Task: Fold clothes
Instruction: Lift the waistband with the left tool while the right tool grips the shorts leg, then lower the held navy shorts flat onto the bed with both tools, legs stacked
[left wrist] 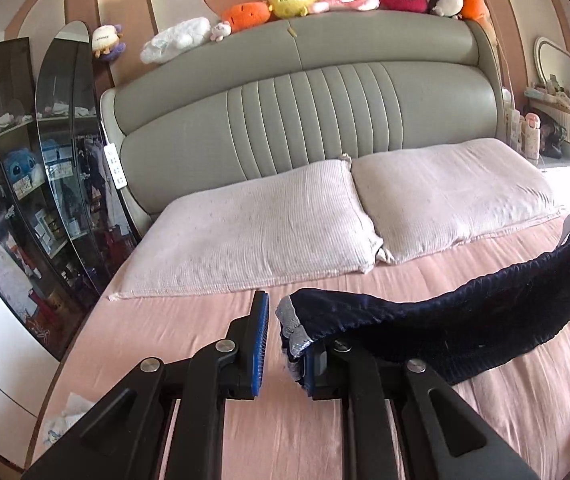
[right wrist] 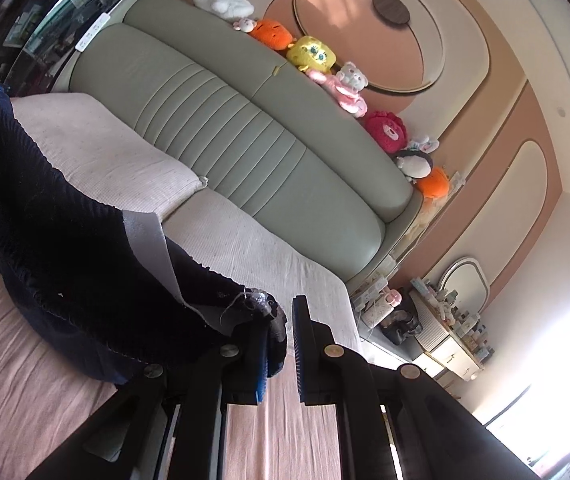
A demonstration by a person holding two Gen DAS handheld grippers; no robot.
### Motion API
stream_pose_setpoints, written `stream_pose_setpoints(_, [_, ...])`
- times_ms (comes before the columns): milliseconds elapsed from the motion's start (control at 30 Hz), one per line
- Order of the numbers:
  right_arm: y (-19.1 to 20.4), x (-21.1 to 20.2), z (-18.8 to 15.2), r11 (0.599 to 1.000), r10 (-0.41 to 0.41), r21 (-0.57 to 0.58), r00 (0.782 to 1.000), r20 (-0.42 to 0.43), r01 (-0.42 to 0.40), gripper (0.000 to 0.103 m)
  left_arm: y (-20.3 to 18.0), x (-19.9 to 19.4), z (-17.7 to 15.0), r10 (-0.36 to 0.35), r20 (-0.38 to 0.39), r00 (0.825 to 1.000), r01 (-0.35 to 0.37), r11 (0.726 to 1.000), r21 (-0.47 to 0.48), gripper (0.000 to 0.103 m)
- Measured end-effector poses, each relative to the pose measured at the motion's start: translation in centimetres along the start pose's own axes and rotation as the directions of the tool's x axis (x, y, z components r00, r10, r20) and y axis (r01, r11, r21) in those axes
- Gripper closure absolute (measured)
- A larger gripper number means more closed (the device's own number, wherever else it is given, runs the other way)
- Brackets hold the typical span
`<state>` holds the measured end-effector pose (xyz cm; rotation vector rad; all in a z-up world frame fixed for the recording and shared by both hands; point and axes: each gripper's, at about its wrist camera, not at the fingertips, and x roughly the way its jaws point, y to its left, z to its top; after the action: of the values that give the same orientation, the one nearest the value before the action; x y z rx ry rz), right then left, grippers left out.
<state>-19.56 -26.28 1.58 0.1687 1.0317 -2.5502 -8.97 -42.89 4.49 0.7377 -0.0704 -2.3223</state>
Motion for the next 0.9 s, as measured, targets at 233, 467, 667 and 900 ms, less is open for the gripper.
stream_pose_setpoints(233, [-2.7,0.4,2.2,1.0,-0.013,0.025,1.0,0.018,0.013,0.095,-0.8,-1.2,3.1,0.016,0.057,0.998,-0.02,0.997,0.071,0.09])
stream_pose_setpoints(467, [-1.8,3.4,3.5,1.0,-0.002,-0.004,1.0,0.013,0.002,0.095,-1.5,2.4,5.4,0.095,0.038,0.995,-0.099,0.988,0.122,0.09])
stream_pose_setpoints(667, [-1.2,4.4,5.8,0.999,-0.03,-0.036,0.996,0.084,0.033,0.095,0.1,2.4,7.7,0.141,0.092,0.986,-0.148,0.986,0.081,0.09])
stream_pose_setpoints(900, [2.0,5.0,1.2,0.993,0.12,0.001,0.991,-0.058,-0.12,0.095,-1.4,3.4,0.0,0.092,-0.005,0.996,-0.089,0.971,0.223,0.09])
